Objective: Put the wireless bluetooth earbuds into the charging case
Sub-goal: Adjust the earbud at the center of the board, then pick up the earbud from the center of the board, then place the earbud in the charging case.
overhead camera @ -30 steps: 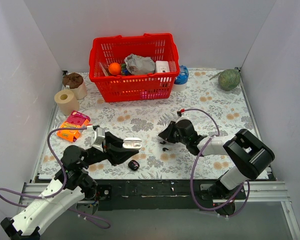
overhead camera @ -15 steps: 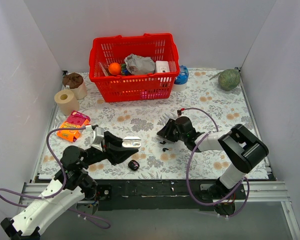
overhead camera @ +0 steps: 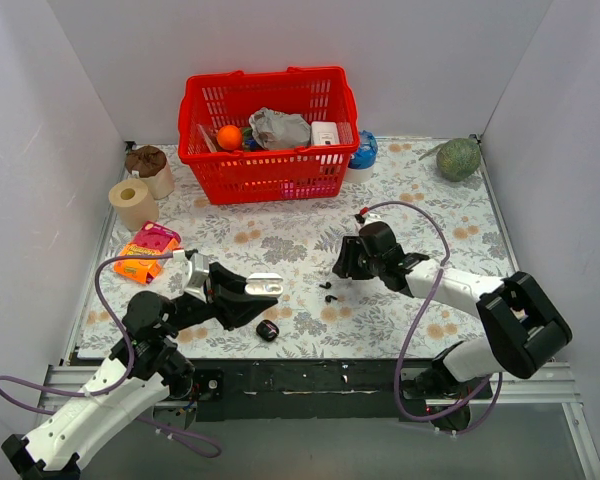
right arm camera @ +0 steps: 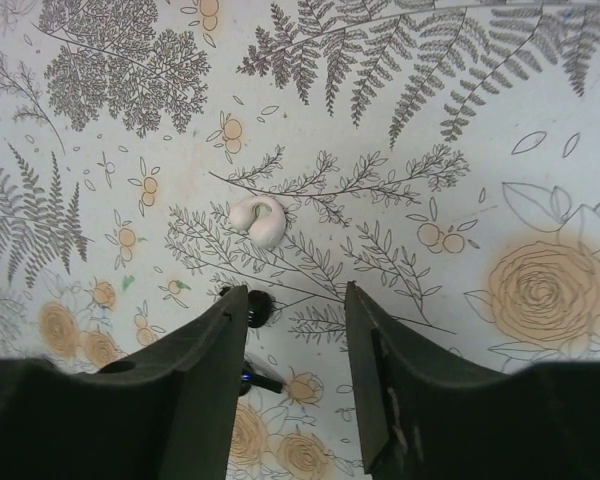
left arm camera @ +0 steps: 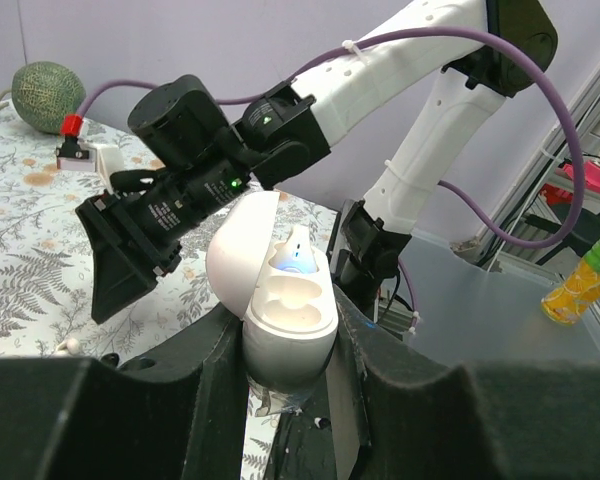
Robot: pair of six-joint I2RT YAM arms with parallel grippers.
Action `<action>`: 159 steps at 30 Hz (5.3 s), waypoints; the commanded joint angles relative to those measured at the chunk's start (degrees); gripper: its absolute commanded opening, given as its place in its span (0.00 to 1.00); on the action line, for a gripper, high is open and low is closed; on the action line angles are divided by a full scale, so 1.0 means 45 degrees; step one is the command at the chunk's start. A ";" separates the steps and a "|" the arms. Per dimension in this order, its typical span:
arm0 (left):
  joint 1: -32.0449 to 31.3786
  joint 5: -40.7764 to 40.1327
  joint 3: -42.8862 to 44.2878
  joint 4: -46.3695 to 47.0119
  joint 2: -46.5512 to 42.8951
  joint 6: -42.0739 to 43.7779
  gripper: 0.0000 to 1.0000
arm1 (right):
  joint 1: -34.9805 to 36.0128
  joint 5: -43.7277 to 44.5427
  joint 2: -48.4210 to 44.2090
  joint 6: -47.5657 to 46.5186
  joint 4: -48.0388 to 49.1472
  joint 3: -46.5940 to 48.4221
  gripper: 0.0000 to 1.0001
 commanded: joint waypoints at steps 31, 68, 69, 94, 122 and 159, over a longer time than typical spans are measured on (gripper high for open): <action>-0.0036 0.0107 -0.0308 0.0621 0.0221 -0.0198 0.00 | -0.0110 -0.1480 0.3122 -0.5239 0.0140 0.2425 0.41; -0.0036 0.0205 -0.0249 0.0719 0.0279 -0.0549 0.00 | 0.0554 -0.1617 0.2692 -0.5181 0.0335 0.0804 0.36; -0.0036 0.0185 -0.0269 0.0719 0.0260 -0.0549 0.00 | 0.0574 -0.1694 0.2692 -0.5162 0.0394 0.0765 0.35; -0.0036 0.0185 -0.0405 0.0719 0.0084 -0.0608 0.00 | 0.0848 -0.2007 0.2048 -0.4556 0.0629 -0.0036 0.01; -0.0036 -0.0655 -0.0346 0.2783 0.1722 0.0076 0.00 | 0.1687 -0.3157 -0.7580 -0.6391 -0.6126 0.3692 0.01; -0.0231 0.4991 0.2641 0.6715 0.9537 -0.1214 0.00 | 0.2995 -0.6230 -0.6137 -0.5827 -0.5565 0.6781 0.01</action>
